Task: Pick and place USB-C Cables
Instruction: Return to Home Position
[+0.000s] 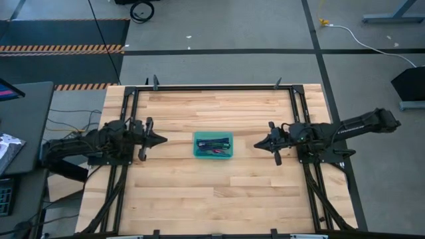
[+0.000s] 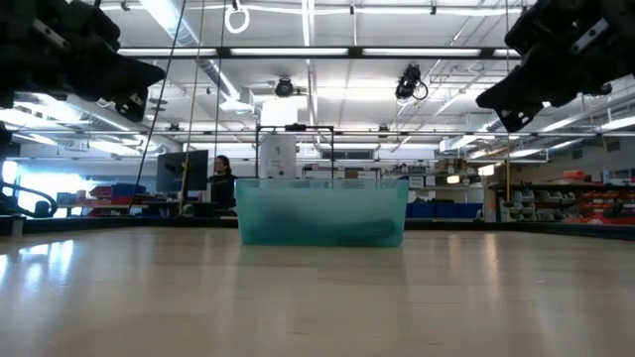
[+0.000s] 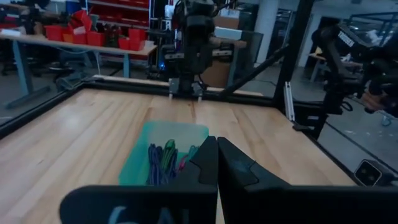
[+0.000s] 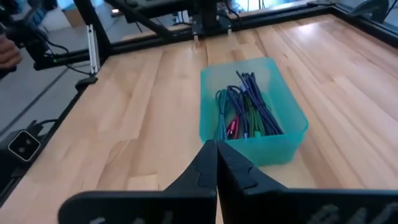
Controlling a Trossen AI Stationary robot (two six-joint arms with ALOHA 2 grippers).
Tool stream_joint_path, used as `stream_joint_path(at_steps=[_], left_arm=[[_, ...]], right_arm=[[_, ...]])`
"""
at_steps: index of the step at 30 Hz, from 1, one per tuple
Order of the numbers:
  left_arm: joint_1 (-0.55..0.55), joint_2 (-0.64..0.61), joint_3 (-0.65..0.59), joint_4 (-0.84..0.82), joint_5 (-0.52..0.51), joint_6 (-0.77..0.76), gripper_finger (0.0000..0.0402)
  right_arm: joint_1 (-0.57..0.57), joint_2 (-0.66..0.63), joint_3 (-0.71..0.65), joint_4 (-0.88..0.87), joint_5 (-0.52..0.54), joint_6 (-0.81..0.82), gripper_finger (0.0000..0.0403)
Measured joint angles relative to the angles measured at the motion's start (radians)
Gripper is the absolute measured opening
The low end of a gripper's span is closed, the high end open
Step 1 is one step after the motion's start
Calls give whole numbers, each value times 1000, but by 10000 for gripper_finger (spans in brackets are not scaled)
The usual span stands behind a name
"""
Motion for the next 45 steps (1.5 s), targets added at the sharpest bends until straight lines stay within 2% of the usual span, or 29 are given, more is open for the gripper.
stream_joint_path(at_steps=[8,13,17,25,30,35,45], left_arm=[[6,-30,0,-25,18,6,0],[6,-29,-1,-52,-6,6,0],[5,-29,-45,3,-34,1,0],[5,-30,-67,29,-42,7,0],[5,-45,-67,-13,-43,9,0],[5,-115,-66,-22,-37,-7,0],[4,-140,-66,-27,-27,-37,0]], right_arm=[[0,-20,-150,229,-19,11,0],[0,-19,-237,348,45,17,0],[0,-16,-243,322,95,-4,0],[0,-16,-243,369,82,-63,0],[0,-18,-243,343,83,-80,0],[0,-63,-243,294,84,-79,0],[0,-331,-243,75,90,-57,0]])
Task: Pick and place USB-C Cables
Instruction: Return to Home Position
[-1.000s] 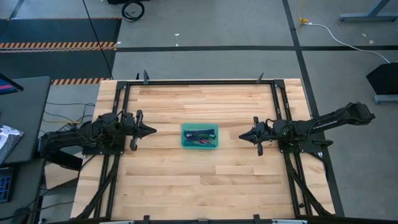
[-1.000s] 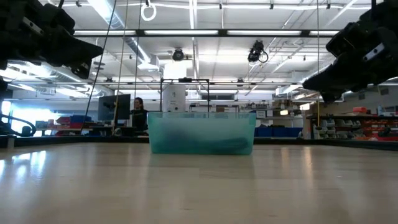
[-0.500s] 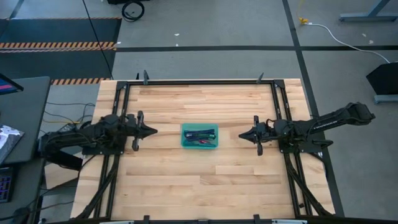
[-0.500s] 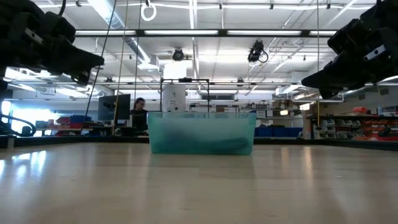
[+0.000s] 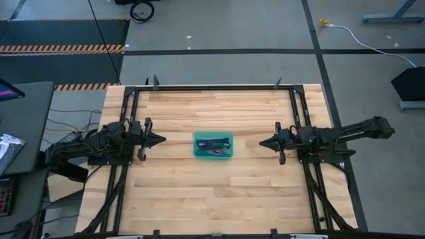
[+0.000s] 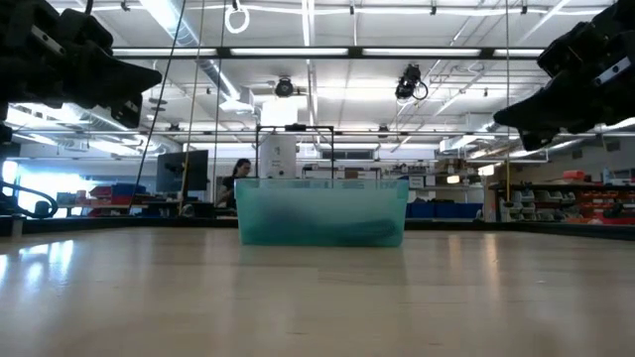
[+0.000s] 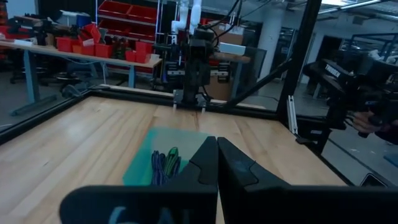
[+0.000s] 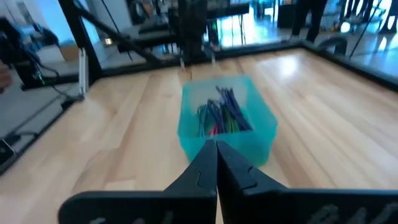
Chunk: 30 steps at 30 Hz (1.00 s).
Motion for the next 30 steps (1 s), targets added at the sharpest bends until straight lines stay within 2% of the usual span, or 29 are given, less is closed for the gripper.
stream_joint_path(at_steps=[3,8,30], left_arm=[[0,0,0,-2,0,-5,0],[0,0,0,-4,3,-11,0],[0,2,-2,24,15,7,22]], right_arm=[[0,-102,0,-92,27,-5,0],[0,-186,0,-103,29,-8,0],[0,-191,0,-38,23,-30,10]])
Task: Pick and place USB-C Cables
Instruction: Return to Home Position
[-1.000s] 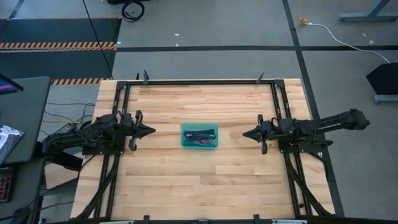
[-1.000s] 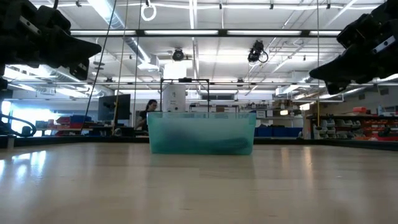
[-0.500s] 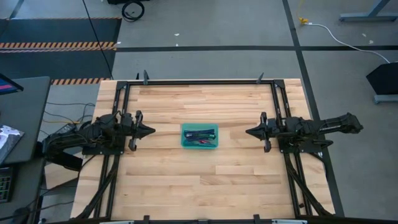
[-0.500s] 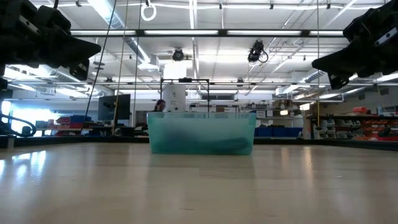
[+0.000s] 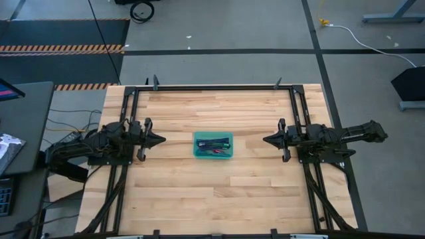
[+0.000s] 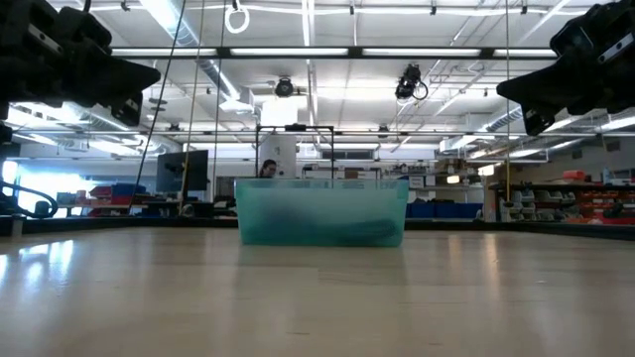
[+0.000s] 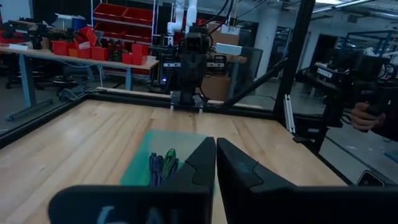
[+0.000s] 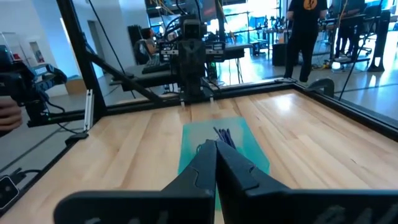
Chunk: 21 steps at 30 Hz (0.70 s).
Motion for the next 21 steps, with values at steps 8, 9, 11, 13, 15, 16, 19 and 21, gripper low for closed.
stream_joint_path(at_steps=[8,9,11,13,15,16,19,21], left_arm=[[0,0,0,9,-3,1,20],[0,0,0,11,-4,1,19],[0,0,0,12,-4,1,19],[0,0,0,11,-5,2,20],[0,0,0,11,-5,1,22],[0,0,0,12,-6,1,23],[0,0,0,12,-7,1,24],[0,0,0,12,-7,1,23]], right_arm=[[0,0,0,0,0,0,11],[0,0,0,0,0,0,11],[0,0,0,0,0,0,11],[0,0,0,0,0,0,11],[0,0,0,0,0,0,11],[0,0,0,0,0,0,11],[0,0,0,0,-1,0,11],[0,0,0,0,-1,0,11]])
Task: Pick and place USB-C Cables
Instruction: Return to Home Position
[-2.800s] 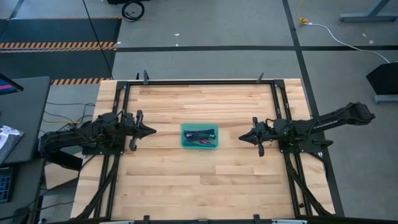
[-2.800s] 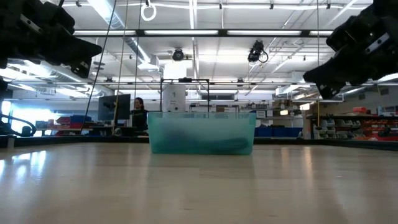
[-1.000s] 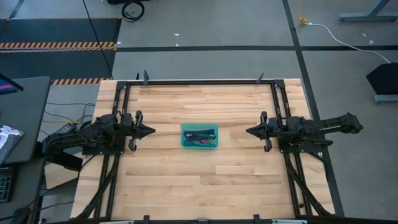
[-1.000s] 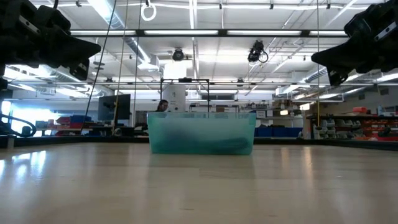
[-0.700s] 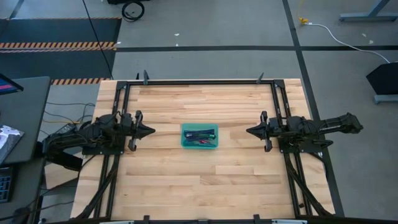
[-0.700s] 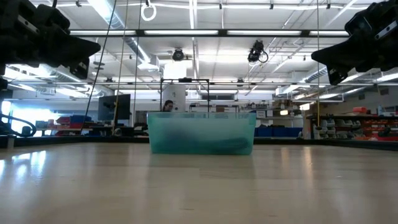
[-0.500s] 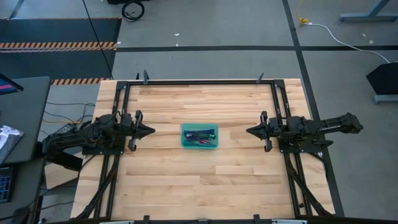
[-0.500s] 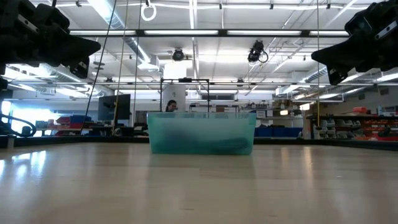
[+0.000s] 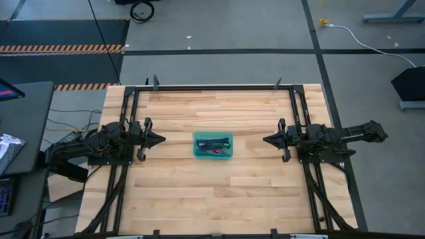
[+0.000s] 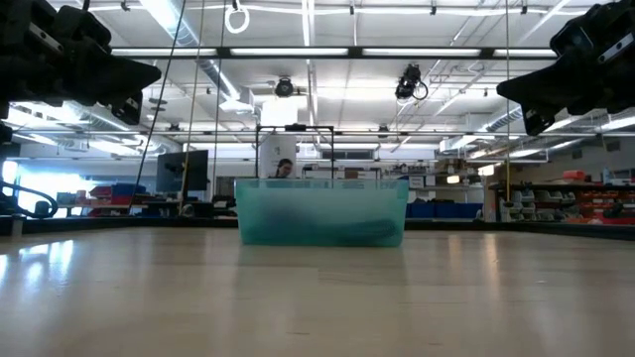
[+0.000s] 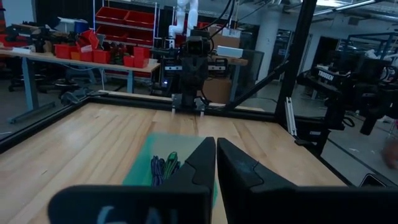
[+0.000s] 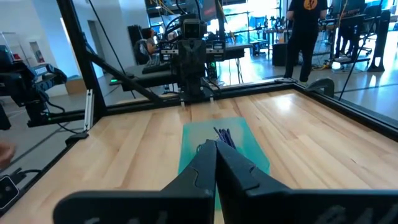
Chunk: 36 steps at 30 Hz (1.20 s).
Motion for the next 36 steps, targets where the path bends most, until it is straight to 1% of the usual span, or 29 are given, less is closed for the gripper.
stream_joint_path(at_steps=[11,36], left_arm=[[0,0,0,2,0,0,19],[0,0,0,2,0,0,24]], right_arm=[[0,0,0,0,0,0,11],[0,0,0,0,0,0,11]])
